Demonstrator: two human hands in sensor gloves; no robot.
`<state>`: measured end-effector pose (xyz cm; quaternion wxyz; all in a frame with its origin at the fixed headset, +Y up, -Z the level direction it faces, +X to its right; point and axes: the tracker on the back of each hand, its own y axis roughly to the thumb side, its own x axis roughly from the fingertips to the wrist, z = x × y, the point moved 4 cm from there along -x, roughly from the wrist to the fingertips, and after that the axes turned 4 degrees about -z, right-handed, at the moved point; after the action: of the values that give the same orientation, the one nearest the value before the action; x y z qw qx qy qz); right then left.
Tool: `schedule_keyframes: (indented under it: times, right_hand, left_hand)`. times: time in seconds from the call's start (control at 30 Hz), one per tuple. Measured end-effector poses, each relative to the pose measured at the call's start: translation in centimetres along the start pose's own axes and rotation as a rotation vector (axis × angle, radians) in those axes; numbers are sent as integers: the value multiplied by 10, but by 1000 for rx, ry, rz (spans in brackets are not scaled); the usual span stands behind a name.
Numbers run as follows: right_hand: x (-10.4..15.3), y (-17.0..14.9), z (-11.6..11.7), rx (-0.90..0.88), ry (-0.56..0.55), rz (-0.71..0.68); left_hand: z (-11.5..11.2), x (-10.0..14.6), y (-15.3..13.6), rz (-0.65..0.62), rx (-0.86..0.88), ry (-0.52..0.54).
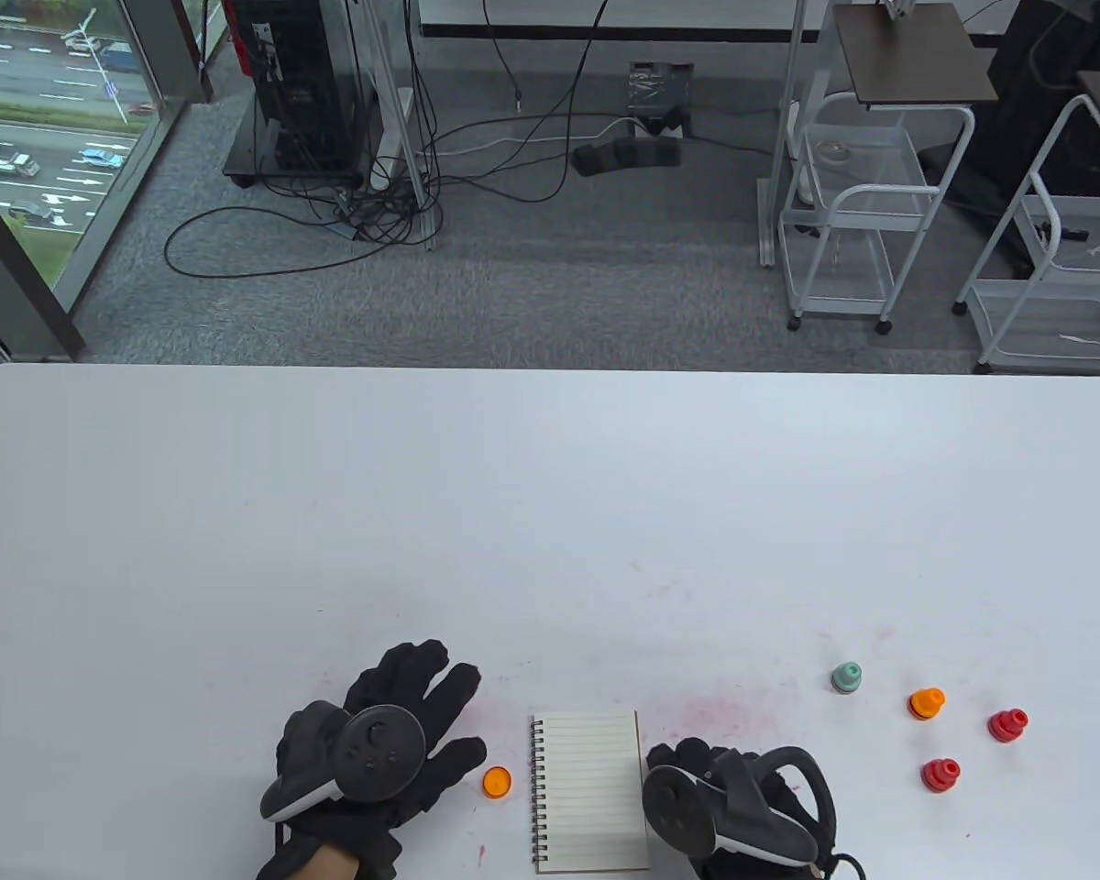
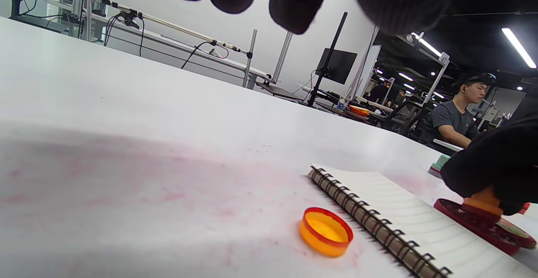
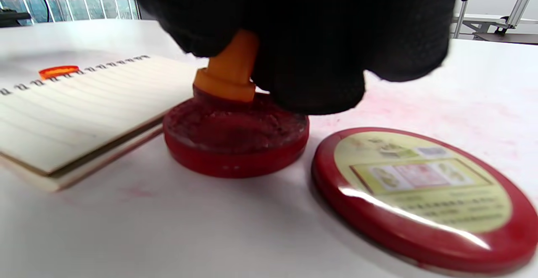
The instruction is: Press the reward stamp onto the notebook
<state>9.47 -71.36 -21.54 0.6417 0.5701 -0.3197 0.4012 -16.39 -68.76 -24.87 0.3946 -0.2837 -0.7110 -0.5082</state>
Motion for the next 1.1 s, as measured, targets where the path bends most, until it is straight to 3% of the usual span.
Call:
schedule_keyframes:
  times: [0.47, 0.8, 1.1]
  right_hand:
    - [9, -5, -47, -68, -285, -7]
    - [-39, 36, -61, 5, -223, -119]
    - [-80, 64, -45, 64, -126, -178]
  left_hand:
    - [10, 3, -2, -41, 56, 99]
    - [17, 6, 2, -59, 35, 137]
    - [19, 7, 3, -60, 45, 146]
